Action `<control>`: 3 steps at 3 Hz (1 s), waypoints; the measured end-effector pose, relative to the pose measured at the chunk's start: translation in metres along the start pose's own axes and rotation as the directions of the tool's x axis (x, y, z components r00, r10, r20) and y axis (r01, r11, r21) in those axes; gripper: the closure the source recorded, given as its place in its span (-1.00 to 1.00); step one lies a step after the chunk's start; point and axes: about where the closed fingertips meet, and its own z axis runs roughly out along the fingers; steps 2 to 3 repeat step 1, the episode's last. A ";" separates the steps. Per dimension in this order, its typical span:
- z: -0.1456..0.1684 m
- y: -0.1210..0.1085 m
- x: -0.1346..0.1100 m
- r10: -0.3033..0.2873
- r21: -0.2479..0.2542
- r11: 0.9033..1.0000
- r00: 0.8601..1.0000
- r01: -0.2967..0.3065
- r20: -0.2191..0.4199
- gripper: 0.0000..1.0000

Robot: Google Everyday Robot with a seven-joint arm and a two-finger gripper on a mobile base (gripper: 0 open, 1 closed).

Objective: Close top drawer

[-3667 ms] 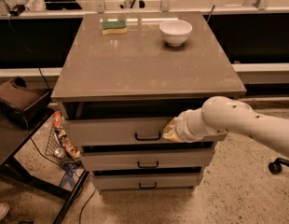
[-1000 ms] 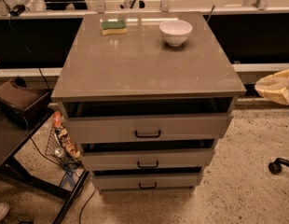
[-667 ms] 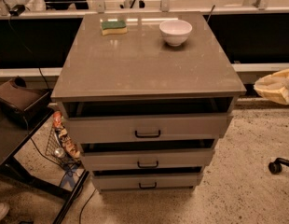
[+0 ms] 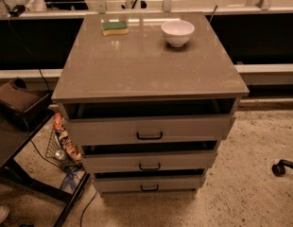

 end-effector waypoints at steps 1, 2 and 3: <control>-0.054 -0.015 0.010 0.042 0.117 0.993 0.997 -0.034 -0.065 1.00; -0.054 -0.015 0.010 0.042 0.117 0.993 0.997 -0.034 -0.065 1.00; -0.054 -0.015 0.010 0.042 0.117 0.993 0.997 -0.034 -0.065 1.00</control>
Offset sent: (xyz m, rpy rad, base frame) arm 0.0000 0.0000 0.0000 0.0000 0.0000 0.0000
